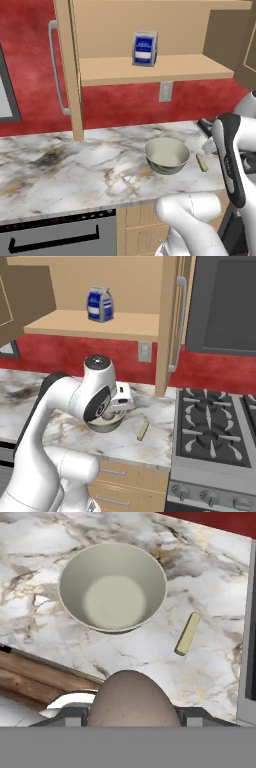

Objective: Pick the egg and butter from the fridge and place them by the bowl for mixing.

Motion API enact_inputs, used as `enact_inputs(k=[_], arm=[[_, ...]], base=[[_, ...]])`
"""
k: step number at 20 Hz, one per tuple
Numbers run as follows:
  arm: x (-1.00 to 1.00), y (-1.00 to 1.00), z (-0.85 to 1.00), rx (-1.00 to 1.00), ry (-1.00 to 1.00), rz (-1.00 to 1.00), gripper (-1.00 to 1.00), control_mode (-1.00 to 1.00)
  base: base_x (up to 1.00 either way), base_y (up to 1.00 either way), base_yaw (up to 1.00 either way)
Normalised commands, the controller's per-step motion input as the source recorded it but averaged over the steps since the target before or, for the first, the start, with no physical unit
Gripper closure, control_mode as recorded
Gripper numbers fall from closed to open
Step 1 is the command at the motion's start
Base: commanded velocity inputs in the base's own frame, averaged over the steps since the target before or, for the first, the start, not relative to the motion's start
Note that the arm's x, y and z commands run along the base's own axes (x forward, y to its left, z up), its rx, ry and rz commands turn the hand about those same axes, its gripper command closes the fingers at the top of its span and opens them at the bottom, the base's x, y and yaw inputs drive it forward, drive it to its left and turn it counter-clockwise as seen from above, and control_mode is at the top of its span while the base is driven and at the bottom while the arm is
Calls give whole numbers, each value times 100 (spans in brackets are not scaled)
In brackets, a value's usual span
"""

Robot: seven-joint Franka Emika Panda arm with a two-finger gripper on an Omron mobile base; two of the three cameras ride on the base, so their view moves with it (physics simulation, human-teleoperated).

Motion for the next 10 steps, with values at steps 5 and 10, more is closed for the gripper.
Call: enact_inputs(k=[5,10], arm=[[20,0,-35,-20,-1,5,100,-100],[24,-2,-35,-13,0,3,100,-100]], base=[[0,0,0],[0,0,0]])
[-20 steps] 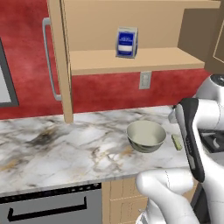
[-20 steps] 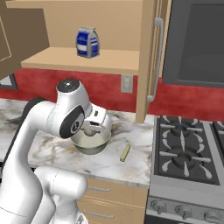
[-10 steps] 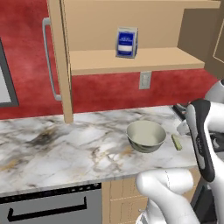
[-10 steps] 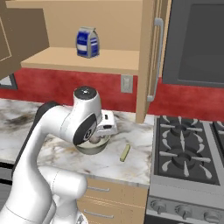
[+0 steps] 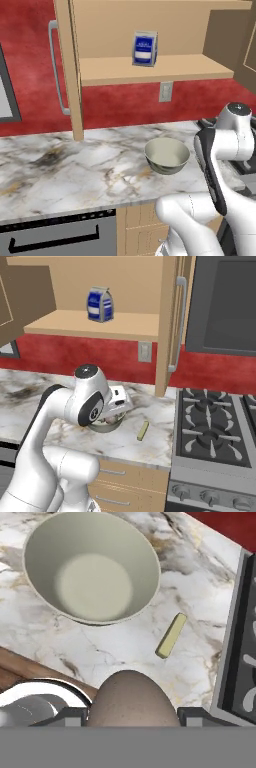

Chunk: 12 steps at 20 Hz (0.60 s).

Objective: Pick the egg and butter from the fridge and place them by the bowl for mixing.

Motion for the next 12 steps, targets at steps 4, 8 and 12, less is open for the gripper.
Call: enact_inputs(k=[4,8,12], arm=[[28,-12,-34,-3,9,3,100,-100],[28,-22,-36,0,15,7,100,-100],[22,-31,-33,1,5,16,100,-100]], base=[[0,0,0],[0,0,0],[0,0,0]])
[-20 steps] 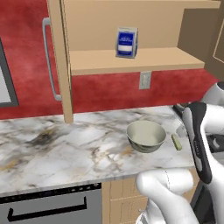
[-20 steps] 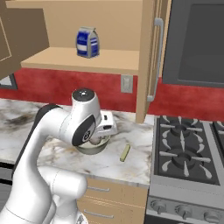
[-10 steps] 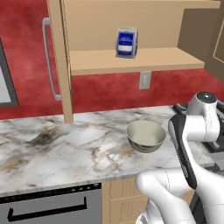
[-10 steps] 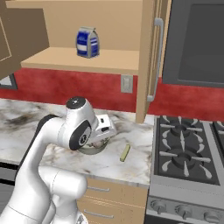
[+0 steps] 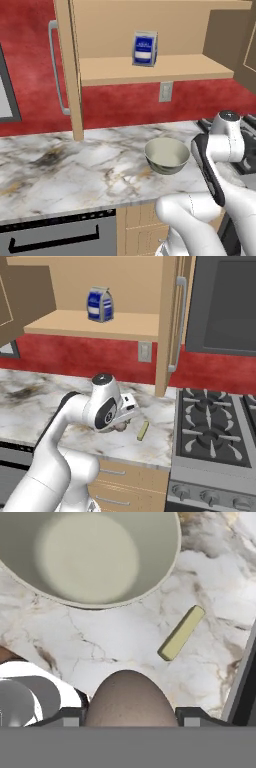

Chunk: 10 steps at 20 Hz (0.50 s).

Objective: Pick the egg and butter from the fridge and place them by the bowl for mixing.

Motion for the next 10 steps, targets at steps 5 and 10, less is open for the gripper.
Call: enact_inputs(k=[5,10], arm=[[13,-22,-32,5,-2,15,100,-100],[20,-13,-30,7,-4,9,100,-100]], base=[[0,0,0],[0,0,0]])
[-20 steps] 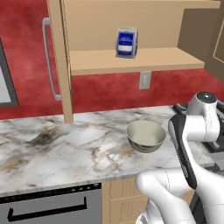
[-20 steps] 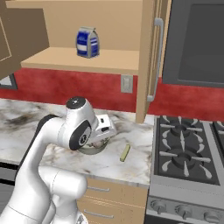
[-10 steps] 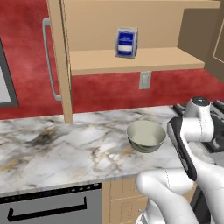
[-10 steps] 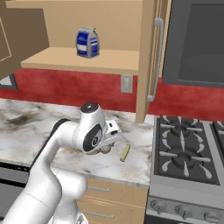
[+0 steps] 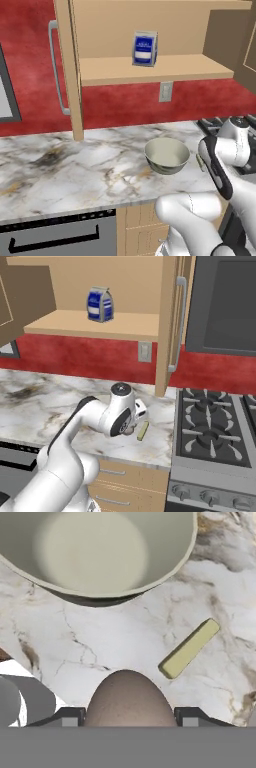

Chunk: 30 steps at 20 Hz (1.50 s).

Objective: Pick the egg and butter from the fridge and place them by the bowl for mixing.

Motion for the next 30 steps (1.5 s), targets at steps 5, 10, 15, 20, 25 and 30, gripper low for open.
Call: enact_inputs(k=[5,10,15,20,25,30], arm=[[42,0,-21,3,0,1,100,-100],[38,0,-24,4,0,0,100,-100],[11,-6,-32,3,1,6,100,-100],[13,-3,-27,2,0,8,100,-100],[11,0,-20,1,1,6,100,-100],[11,0,-16,1,6,5,100,-100]], base=[[0,0,0],[0,0,0],[0,0,0],[0,0,0],[0,0,0],[0,0,0]])
